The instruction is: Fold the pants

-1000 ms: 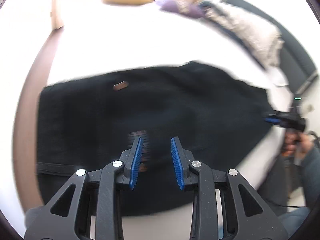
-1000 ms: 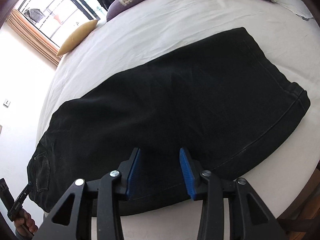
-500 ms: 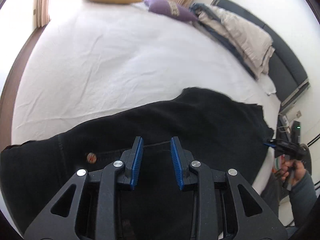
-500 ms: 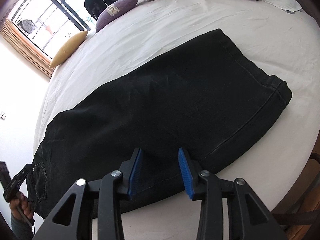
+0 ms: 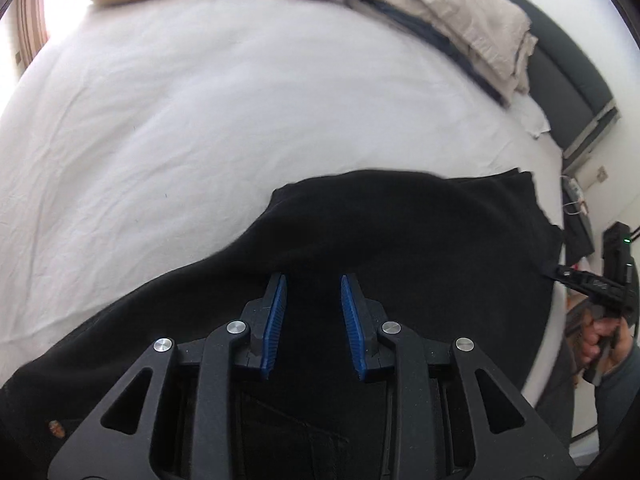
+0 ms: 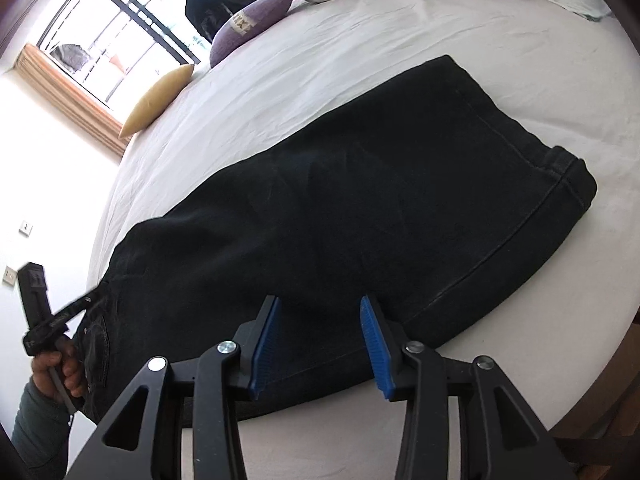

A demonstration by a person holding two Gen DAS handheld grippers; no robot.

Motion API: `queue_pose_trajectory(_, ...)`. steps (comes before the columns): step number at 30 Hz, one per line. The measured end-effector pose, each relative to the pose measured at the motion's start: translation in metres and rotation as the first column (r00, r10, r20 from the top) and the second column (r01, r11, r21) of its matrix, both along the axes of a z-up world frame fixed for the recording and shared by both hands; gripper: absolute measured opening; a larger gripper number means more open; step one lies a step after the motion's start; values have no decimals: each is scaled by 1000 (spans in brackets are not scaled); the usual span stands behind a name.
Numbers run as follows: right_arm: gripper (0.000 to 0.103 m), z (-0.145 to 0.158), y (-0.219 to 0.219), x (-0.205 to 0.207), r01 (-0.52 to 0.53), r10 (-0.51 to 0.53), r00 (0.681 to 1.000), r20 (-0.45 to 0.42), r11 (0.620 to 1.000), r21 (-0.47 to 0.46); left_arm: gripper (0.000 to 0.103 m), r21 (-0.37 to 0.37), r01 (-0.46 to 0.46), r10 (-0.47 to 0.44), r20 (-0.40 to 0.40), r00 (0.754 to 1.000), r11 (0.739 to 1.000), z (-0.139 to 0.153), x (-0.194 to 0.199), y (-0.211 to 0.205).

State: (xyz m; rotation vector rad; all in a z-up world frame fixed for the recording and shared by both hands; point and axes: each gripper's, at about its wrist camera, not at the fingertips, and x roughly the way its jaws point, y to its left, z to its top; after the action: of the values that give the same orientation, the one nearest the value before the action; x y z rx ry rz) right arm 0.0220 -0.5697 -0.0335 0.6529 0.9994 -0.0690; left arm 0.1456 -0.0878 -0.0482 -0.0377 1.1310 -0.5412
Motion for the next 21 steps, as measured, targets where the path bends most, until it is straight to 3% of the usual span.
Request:
queue_pose_trajectory(3,38,12,-45,-28,152,-151,988,14,987,-61,27,-136,-72,66,-45,997,988,-6,8,18)
queue_pose_trajectory(4,47,16,-63,-39,215,-214,977,19,975,-66,27,-133,-90,85,-42,995,987,-4,6,23)
queue_pose_trajectory(6,50,15,-96,-62,299,-302,952,53,952,62,27,-50,-140,141,14,990,989,7,-1,35)
queue_pose_trajectory(8,50,8,-114,-77,330,-349,934,80,925,189,27,-53,-203,205,39,978,978,20,-10,51)
queue_pose_trajectory(10,50,-4,-119,-79,340,-367,928,68,906,253,27,-72,-247,252,79,964,966,39,-22,58)
queue_pose_trajectory(12,50,-17,-122,-73,343,-368,929,43,897,280,27,-85,-225,233,97,968,971,60,-37,50)
queue_pose_trajectory(15,50,-34,-127,-65,369,-405,913,44,868,333,27,-85,-135,145,119,982,987,70,-54,13)
queue_pose_trajectory(18,50,-38,-130,-56,386,-440,895,75,847,365,27,-21,-65,67,96,993,998,48,-64,-27)
queue_pose_trajectory(21,50,-42,-134,-52,393,-463,881,95,829,397,27,35,-71,71,21,997,997,8,-67,-39)
